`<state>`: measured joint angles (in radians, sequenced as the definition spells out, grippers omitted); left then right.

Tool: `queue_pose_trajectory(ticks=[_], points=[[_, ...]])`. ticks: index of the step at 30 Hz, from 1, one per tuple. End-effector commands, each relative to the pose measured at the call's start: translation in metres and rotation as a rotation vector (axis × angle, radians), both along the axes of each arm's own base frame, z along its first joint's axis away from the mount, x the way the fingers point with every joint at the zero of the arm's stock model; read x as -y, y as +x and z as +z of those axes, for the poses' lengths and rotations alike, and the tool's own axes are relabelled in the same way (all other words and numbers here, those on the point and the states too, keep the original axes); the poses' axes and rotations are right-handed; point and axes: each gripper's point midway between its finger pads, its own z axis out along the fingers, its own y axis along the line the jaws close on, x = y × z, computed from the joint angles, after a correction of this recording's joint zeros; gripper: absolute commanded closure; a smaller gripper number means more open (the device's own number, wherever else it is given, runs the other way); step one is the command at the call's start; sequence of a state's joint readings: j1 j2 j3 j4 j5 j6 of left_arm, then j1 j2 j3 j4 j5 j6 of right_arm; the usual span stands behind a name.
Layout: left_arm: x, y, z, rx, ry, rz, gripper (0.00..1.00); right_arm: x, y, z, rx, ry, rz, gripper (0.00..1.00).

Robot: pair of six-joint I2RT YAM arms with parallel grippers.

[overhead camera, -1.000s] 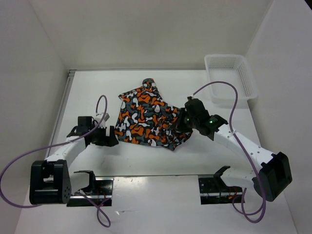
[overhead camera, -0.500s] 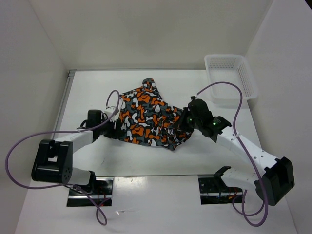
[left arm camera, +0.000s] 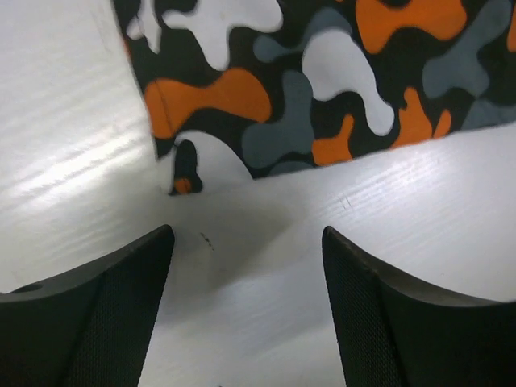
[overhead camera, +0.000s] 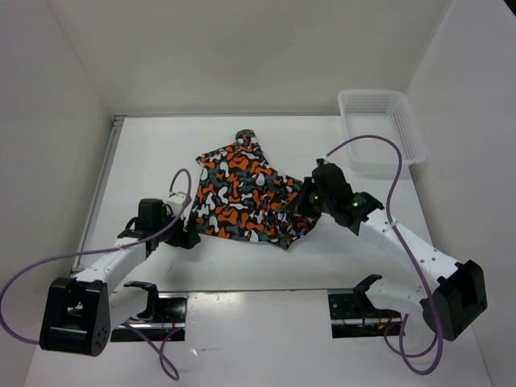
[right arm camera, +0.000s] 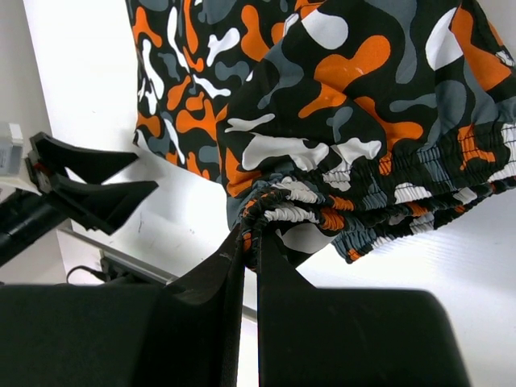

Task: Fold and stack the shorts
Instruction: Flatten the shorts out

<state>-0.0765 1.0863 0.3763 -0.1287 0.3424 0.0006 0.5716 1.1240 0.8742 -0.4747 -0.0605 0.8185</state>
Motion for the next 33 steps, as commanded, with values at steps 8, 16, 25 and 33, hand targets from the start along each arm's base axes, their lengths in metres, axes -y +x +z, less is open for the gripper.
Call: queue_pose_trajectory(ticks=[8, 16, 25, 33], points=[[0.013, -0.029, -0.032, -0.04, -0.069, -0.058, 0.19, 0.005, 0.003, 0.007, 0.045, 0.003, -0.014, 1.0], [0.017, -0.006, -0.034, -0.036, -0.078, -0.064, 0.28, 0.004, 0.004, 0.008, 0.052, 0.008, -0.014, 1.0], [0.019, 0.008, -0.028, -0.068, -0.069, -0.067, 0.98, 0.012, 0.001, 0.0, 0.031, -0.013, -0.03, 1.0], [-0.001, 0.084, 0.072, 0.12, -0.027, 0.018, 1.0, 0.015, 0.009, 0.02, 0.089, -0.039, -0.03, 1.0]])
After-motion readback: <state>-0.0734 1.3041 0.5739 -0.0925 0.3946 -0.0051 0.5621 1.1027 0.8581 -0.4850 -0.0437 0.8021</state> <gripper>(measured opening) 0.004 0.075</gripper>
